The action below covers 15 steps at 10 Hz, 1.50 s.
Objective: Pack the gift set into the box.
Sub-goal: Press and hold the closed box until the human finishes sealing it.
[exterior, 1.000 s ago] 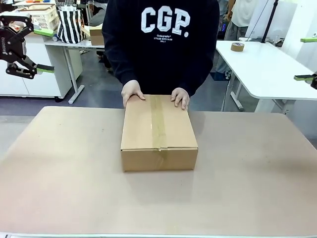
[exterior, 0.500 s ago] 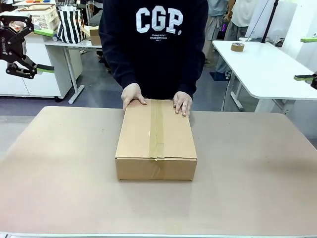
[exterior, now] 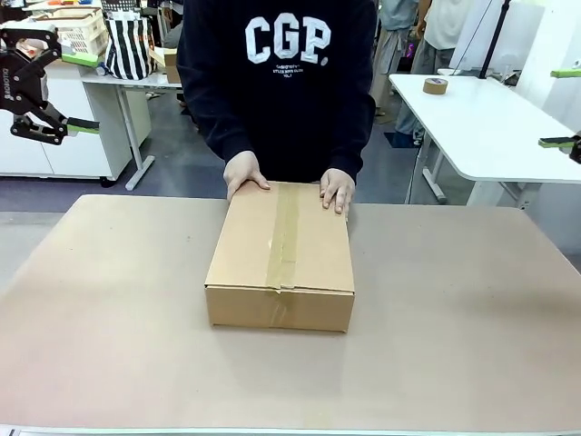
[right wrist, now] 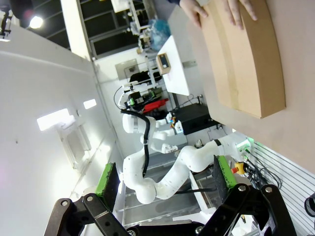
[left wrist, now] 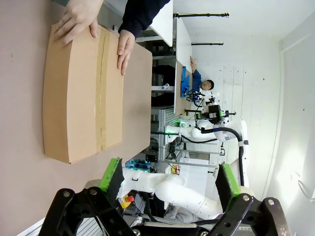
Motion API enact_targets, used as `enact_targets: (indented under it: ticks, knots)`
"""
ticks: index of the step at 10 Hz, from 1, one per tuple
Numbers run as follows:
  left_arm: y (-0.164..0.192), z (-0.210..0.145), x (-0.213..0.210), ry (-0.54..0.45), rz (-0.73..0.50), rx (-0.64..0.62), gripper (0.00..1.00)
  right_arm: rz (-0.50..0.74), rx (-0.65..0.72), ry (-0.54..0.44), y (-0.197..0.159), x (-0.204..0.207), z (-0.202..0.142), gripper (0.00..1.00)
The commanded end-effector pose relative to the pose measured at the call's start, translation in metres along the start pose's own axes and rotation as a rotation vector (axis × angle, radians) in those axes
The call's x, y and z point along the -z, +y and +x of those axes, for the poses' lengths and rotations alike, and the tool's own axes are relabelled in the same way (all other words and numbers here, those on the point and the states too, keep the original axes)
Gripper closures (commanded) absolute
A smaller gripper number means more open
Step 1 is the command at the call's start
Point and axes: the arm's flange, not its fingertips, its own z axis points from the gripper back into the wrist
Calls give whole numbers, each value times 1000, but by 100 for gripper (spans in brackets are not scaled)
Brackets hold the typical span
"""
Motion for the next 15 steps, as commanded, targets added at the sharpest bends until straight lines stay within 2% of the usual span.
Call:
enact_targets:
  ticks: [1, 5, 6, 7, 9, 10, 11, 12, 13, 14, 15]
  knots:
    - [-1, -1, 2, -7, -23, 0, 0, 31, 6, 0, 4, 2, 0, 0]
    - [-1, -1, 2, -7, -23, 0, 0, 0, 0, 0, 0, 0, 0, 0]
    - [0, 0, 0, 0, 0, 0, 0, -16, -117, 19, 5, 14, 6, 0]
    - [-6, 1, 15, 81, -2, 194, 0, -64, -277, -78, 12, 38, 13, 0]
    - [-15, 1, 39, 239, 10, 569, 0, -83, -690, -83, 25, 98, 20, 0]
    - [-15, -1, 53, 264, -64, 812, 0, -3, -897, -99, 32, 122, 18, 0]
    - [-14, -3, 65, 326, -92, 988, 0, 157, -1080, -134, 39, 143, 11, 0]
    - [-12, -3, 78, 327, -18, 1129, 0, 227, -1112, -28, 42, 162, 5, 0]
    - [-14, -1, 95, 259, 2, 1213, 0, 263, -1125, 17, 41, 178, 0, 0]
    - [-24, 5, 120, 218, 25, 1293, 0, 174, -1162, 59, 39, 194, -6, 0]
    - [-37, 12, 139, 198, 60, 1288, 0, -59, -1160, 90, 39, 206, -10, 0]
